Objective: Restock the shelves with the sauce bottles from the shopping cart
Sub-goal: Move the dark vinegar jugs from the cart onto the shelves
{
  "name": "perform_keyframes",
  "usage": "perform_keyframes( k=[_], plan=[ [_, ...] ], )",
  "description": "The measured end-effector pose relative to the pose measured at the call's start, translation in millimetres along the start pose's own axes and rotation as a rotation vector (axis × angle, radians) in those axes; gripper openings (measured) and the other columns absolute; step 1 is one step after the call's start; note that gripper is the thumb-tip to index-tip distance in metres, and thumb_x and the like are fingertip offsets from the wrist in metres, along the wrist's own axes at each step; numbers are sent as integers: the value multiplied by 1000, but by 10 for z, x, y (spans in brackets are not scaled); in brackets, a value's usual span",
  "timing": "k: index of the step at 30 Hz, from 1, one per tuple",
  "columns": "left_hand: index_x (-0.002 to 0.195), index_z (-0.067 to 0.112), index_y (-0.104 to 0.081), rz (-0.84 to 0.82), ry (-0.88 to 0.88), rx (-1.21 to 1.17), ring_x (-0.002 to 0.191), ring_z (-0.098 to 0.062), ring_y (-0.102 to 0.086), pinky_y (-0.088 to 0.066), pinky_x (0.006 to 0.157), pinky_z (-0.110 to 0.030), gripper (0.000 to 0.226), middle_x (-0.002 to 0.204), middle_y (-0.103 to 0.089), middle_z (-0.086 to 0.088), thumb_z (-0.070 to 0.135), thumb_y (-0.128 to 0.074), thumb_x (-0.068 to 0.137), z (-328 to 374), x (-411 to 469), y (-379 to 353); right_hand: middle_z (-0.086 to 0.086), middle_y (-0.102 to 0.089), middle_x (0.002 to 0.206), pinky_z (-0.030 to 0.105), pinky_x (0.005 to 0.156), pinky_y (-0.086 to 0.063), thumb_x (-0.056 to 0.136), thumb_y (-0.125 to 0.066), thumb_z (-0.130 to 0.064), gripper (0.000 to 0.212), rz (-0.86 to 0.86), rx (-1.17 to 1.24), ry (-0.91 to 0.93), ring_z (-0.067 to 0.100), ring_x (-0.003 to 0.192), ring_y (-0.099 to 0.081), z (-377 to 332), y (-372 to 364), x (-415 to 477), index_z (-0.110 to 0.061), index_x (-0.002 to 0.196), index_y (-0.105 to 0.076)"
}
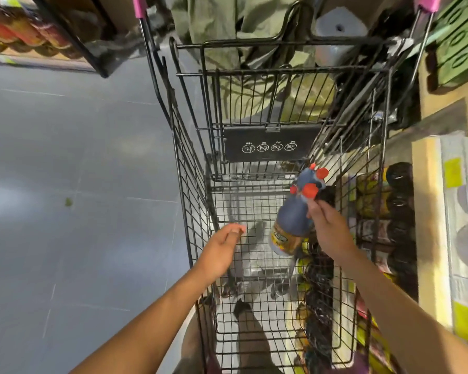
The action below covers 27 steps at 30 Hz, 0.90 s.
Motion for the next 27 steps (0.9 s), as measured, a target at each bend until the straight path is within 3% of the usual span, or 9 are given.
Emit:
perform_keyframes(
  k=[2, 5, 8, 11, 13, 16, 19, 23, 27],
  plan=[
    [120, 37, -65, -12, -6, -17, 117, -8, -60, -43, 111, -41, 39, 122, -67, 9, 50, -32, 104, 188, 14, 1, -3, -43, 66, 19, 57, -32, 107, -39, -27, 37, -43, 101, 44, 1, 58, -41, -336, 62, -46, -16, 73, -49],
    [120, 29, -69, -120, 75, -122, 114, -23, -66, -47, 107, -50, 56, 116, -74, -2, 58, -23, 105, 486, -33, -52, -3, -41, 61, 14, 53, -34, 108, -38, -20, 39, -110, 211, 46, -1, 52, -41, -738, 31, -117, -12, 70, -45],
    [130, 18, -65, -248, 149, -421, 116, -33, -67, -48, 107, -50, 69, 121, -72, -16, 64, -21, 103, 692, -134, -108, -2, -45, 64, 7, 55, -37, 107, -39, -20, 39, -133, 273, 35, -5, 52, -45, -946, -99, -179, -11, 70, -45],
    [132, 18, -64, -291, 148, -522, 111, -36, -68, -52, 102, -48, 76, 121, -70, -22, 71, -22, 97, 693, -227, -38, 1, -49, 68, 6, 56, -41, 107, -43, -25, 41, -125, 353, -46, -4, 55, -50, -961, -230, -171, -12, 69, -50],
    [122, 23, -70, -290, 143, -502, 101, -32, -71, -57, 93, -43, 71, 113, -73, -20, 72, -29, 90, 663, -263, 36, 2, -64, 74, 16, 61, -53, 105, -43, -37, 45, -150, 466, -156, 2, 66, -63, -845, -287, -114, -15, 72, -64],
    [120, 22, -68, -198, 102, -465, 95, -29, -73, -59, 88, -44, 69, 110, -74, -19, 71, -34, 87, 644, -244, 200, 5, -75, 94, 37, 68, -59, 104, -47, -43, 36, -111, 643, -332, 17, 81, -71, -463, -313, 87, -18, 96, -72],
    [122, 22, -68, -83, 54, -463, 96, -33, -73, -58, 91, -50, 69, 109, -74, -20, 74, -34, 91, 724, -208, 395, 5, -71, 95, 32, 63, -54, 98, -58, -20, 13, 83, 521, -423, 20, 78, -67, 9, -158, 394, -16, 104, -69],
    [120, 17, -69, 52, 37, -442, 98, -39, -72, -55, 94, -60, 76, 109, -74, -23, 79, -40, 88, 780, -142, 651, 7, -70, 95, 28, 58, -49, 96, -56, -10, 23, 112, 283, -520, 16, 69, -65, 475, 98, 858, -19, 115, -63],
    [127, 13, -64, 74, 52, -477, 99, -39, -69, -51, 98, -64, 86, 114, -70, -26, 84, -46, 83, 781, -97, 813, 3, -66, 90, 32, 67, -52, 97, -56, -6, 28, 72, 203, -567, 17, 73, -64, 553, 188, 1127, -21, 120, -51]
  ],
)
Point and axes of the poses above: each hand's wrist, its own x-axis towards the middle knuckle, its own y-axis out of the back of the hand, z = x × y, the point moved 2 cm from there along x, towards the middle knuckle
